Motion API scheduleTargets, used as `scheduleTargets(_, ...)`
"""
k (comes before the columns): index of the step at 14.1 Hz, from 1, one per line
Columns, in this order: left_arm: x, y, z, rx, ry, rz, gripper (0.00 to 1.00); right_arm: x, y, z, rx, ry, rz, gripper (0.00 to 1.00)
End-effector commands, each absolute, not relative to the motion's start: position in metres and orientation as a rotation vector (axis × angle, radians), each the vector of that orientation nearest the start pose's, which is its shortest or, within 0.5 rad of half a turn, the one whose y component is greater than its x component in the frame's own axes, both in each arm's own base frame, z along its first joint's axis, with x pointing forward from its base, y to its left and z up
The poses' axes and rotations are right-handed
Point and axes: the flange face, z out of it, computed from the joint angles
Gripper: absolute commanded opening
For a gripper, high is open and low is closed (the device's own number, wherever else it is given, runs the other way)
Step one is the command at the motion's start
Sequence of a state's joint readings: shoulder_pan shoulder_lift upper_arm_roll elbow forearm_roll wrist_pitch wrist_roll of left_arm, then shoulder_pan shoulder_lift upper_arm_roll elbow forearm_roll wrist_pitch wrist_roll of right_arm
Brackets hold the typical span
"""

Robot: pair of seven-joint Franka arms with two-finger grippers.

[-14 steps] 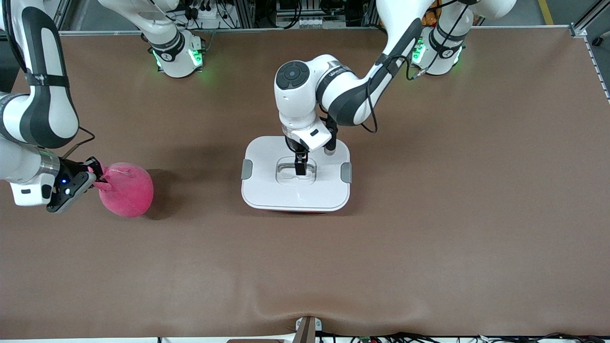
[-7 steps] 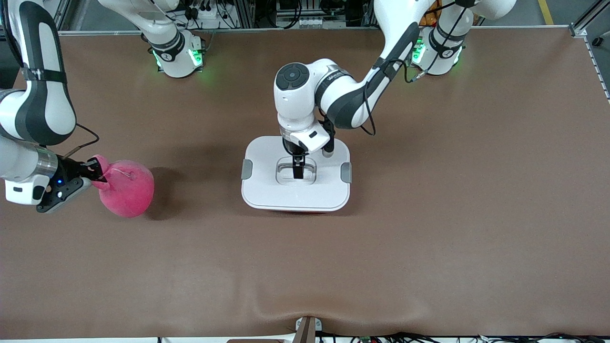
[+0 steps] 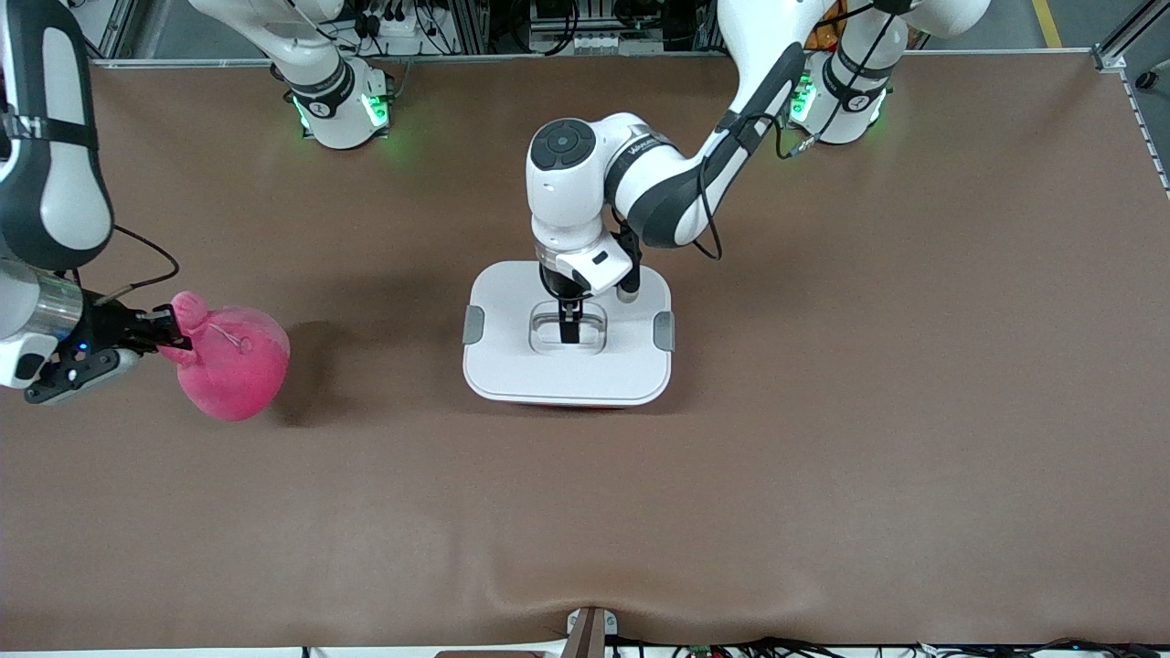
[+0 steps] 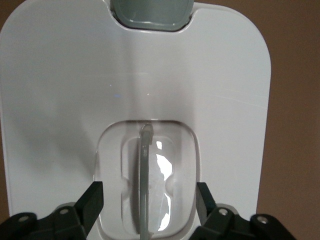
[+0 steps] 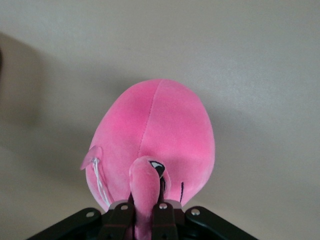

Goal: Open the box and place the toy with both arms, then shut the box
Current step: 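Lift the pink toy with the right gripper while the left gripper holds the lid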

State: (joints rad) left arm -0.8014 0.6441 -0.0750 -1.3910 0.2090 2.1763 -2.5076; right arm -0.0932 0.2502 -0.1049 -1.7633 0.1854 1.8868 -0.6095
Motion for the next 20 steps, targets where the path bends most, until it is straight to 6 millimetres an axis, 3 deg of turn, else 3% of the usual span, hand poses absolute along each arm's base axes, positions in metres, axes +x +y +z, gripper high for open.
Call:
scheduleTargets(1,0.491,-0.557,0.352,-2.390,-2.319,-0.222,0.76,0.607,-0.105,0.425,-2.904,-0.392,0.066,0.00)
scheduleTargets(2,0.492,-0.558,0.351,-2.395,-2.322,-0.221,0.70,0.607,-0.104,0.425,-2.908,-0.362,0.067,0.00)
scheduleTargets(3,0.492,-0.559,0.351,-2.401,-2.326,-0.219,0.54,0.608,-0.101,0.425,-2.907,-0.347,0.068,0.00)
scheduleTargets(6,0.492,-0.559,0.353,-2.404,-2.333,-0.215,0.19,0.606,-0.098,0.434,-2.845,-0.299,0.083,0.00)
scheduleTargets(9,0.492,-0.559,0.355,-2.403,-2.339,-0.209,0.00,0.604,-0.093,0.444,-2.731,-0.212,0.114,0.00)
scheduleTargets(16,0.490,-0.559,0.352,-2.436,-2.290,-0.223,0.00,0.601,-0.084,0.454,-2.635,-0.172,0.131,0.00)
scheduleTargets(20,0.494,-0.556,0.366,-2.439,-2.310,-0.223,0.00,0.599,-0.068,0.458,-2.536,-0.168,0.142,0.00)
